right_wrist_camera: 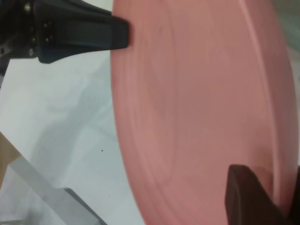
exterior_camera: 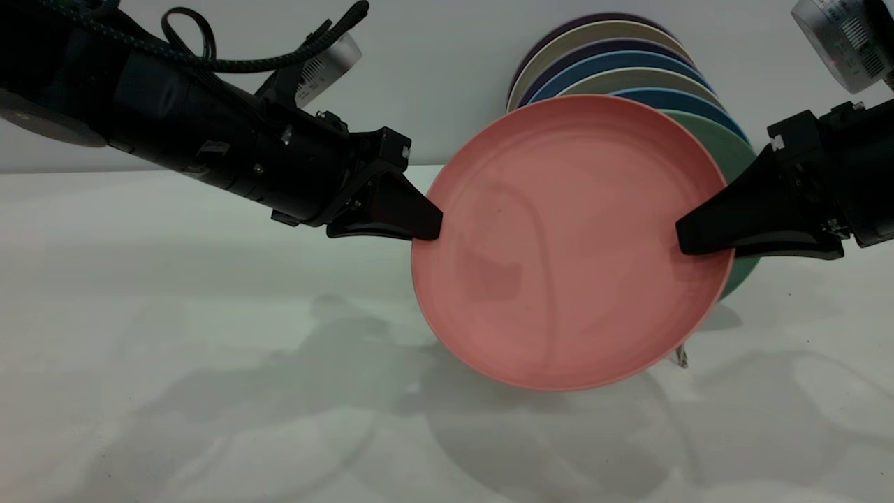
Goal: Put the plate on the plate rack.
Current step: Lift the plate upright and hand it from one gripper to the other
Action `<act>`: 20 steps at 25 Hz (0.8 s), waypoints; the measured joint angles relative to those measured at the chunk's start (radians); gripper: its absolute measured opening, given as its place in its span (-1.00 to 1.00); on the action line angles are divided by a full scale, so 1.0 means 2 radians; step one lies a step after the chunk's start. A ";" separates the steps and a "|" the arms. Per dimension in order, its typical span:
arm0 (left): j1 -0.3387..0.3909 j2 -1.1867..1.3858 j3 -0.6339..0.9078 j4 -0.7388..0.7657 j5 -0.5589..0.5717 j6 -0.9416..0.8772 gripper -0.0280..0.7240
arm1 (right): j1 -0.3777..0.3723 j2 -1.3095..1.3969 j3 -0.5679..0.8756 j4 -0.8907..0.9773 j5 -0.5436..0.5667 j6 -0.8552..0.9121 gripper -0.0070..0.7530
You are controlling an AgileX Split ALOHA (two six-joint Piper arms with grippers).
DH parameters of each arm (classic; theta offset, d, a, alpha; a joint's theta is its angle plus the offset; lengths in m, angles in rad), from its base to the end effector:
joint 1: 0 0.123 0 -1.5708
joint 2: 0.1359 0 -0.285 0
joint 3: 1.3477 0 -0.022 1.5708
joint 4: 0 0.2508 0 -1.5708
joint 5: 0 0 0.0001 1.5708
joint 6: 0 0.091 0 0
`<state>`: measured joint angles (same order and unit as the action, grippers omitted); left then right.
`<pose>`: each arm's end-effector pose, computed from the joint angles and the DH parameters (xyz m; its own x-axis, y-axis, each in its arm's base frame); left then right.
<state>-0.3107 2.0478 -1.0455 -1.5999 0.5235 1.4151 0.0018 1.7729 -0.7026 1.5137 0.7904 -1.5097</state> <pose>0.3511 -0.1606 0.1091 -0.8371 0.0976 -0.5382 0.4110 0.7615 -0.5011 0.2841 0.0651 0.1401 -0.8554 -0.0156 -0.5178 -0.3772 0.7039 0.6019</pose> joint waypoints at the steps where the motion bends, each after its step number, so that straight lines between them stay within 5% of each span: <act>1: 0.000 0.000 0.000 0.000 0.001 0.000 -0.86 | 0.000 0.000 0.000 0.000 -0.001 0.000 -0.63; 7: 0.000 0.000 0.000 -0.013 0.008 0.006 -0.70 | 0.000 0.000 0.000 0.003 -0.008 -0.007 -0.66; 15: -0.002 0.000 0.000 -0.029 0.035 0.014 -0.13 | 0.003 0.000 -0.001 0.005 -0.018 -0.011 -0.81; 20: -0.002 0.000 0.000 -0.030 0.047 0.015 -0.03 | 0.003 0.000 -0.001 0.007 -0.023 -0.015 -0.84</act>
<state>-0.3140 2.0478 -1.0455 -1.6598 0.6167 1.4445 0.0085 1.7729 -0.7038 1.5268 0.7453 -1.5405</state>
